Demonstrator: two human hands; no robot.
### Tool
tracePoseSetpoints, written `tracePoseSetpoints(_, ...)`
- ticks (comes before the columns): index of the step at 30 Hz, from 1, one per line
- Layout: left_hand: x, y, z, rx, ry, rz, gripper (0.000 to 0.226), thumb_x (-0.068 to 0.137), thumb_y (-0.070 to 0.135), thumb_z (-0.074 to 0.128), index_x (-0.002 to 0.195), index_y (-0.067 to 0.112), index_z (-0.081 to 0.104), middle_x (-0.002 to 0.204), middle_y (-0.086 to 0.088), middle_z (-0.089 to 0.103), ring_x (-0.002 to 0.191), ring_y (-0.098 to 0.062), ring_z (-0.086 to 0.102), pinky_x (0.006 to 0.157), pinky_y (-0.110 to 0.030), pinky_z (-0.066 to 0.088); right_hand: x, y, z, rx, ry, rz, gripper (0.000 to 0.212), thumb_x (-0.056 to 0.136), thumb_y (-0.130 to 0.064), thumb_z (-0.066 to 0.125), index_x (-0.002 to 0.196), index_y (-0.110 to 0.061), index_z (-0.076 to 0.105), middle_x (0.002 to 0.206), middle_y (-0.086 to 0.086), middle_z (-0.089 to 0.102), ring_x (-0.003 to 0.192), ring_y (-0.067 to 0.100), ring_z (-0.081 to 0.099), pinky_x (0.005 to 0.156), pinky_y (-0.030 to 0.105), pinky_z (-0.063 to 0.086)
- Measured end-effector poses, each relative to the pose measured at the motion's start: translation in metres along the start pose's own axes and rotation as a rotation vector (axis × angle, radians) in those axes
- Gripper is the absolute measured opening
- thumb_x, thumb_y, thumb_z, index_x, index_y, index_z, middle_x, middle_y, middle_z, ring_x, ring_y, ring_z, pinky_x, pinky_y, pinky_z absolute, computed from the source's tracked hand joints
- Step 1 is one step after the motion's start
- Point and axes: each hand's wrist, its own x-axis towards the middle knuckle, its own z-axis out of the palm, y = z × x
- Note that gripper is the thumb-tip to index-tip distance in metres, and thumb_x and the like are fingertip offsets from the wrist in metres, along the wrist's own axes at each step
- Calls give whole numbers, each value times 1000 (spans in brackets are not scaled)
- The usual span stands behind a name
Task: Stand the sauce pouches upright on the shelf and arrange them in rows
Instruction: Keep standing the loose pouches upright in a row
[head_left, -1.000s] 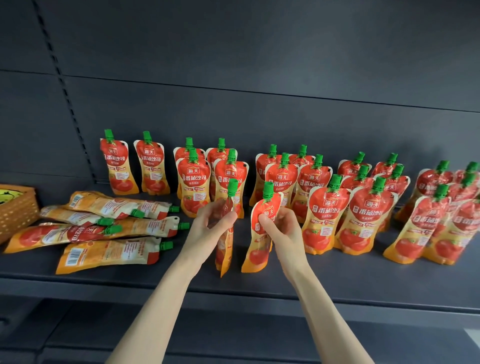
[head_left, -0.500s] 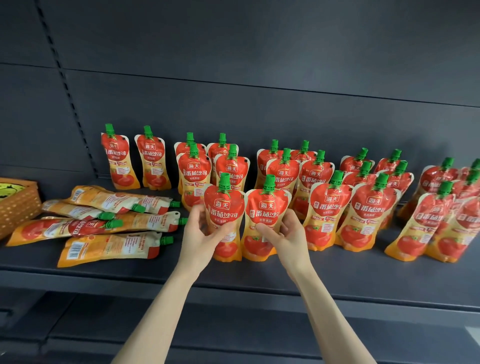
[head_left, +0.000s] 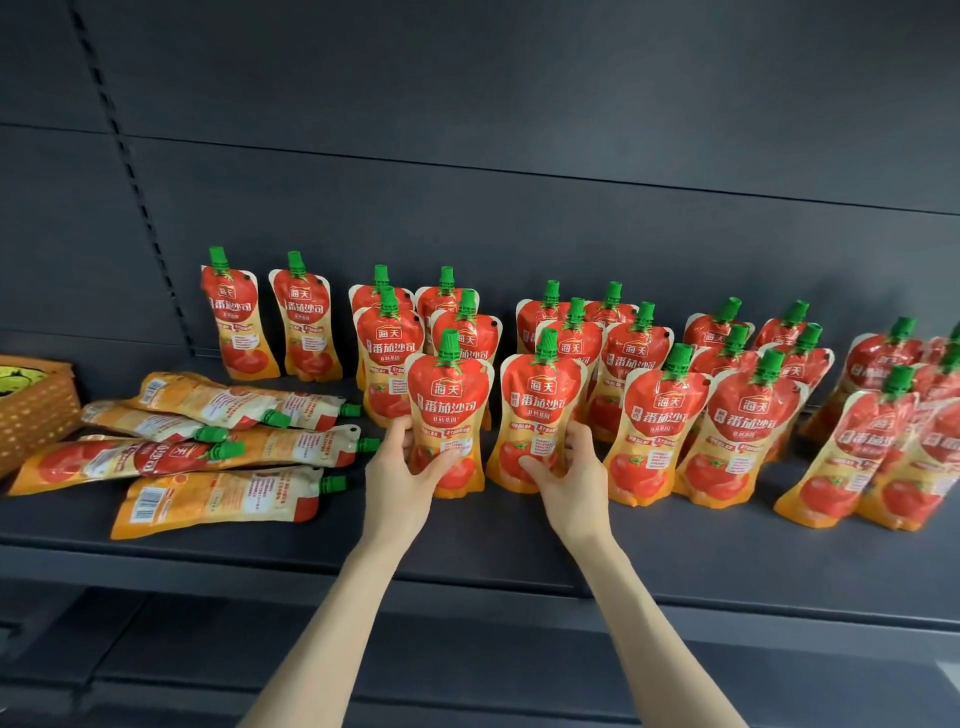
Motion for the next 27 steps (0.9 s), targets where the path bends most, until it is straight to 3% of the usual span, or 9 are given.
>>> tracePoseSetpoints(7, 3, -18, 6, 39, -13, -14, 48, 78, 29, 72, 119, 16, 49, 118, 0, 61, 109, -15, 58, 92, -35, 51, 4, 11, 8, -71, -5, 1, 55, 87, -10, 64, 135, -13, 35, 131, 4, 54, 123, 19, 51, 98, 28, 43)
tracePoseSetpoints(12, 4, -20, 6, 55, -24, -6, 50, 79, 29, 70, 122, 15, 47, 122, -2, 60, 113, -16, 57, 94, -38, 51, 3, 12, 8, -72, -20, 1, 57, 89, -10, 62, 137, -14, 33, 135, 3, 51, 126, 17, 47, 100, 28, 41)
tracePoseSetpoints(22, -3, -17, 10, 225, 29, 15, 65, 81, 37, 67, 135, 11, 40, 133, -5, 52, 123, -20, 50, 97, -34, 44, 2, 16, 8, -87, 11, 13, 71, 85, -18, 67, 144, -21, 26, 141, 2, 46, 131, 19, 42, 107, 42, 42)
tracePoseSetpoints(25, -13, -13, 6, 319, 105, 41, 68, 83, 35, 66, 138, 10, 36, 137, -9, 47, 128, -23, 44, 96, -35, 44, -6, 12, 4, -96, 61, -37, 67, 86, -19, 66, 143, -19, 30, 142, 1, 44, 131, 17, 41, 105, 36, 42)
tracePoseSetpoints(27, -22, -9, 1, 373, 136, 117, 53, 84, 29, 66, 129, 8, 46, 127, -11, 53, 121, -25, 48, 90, -36, 47, -13, 8, -1, -107, 98, -113, 55, 88, -18, 63, 137, -17, 39, 138, 1, 48, 127, 16, 43, 97, 21, 43)
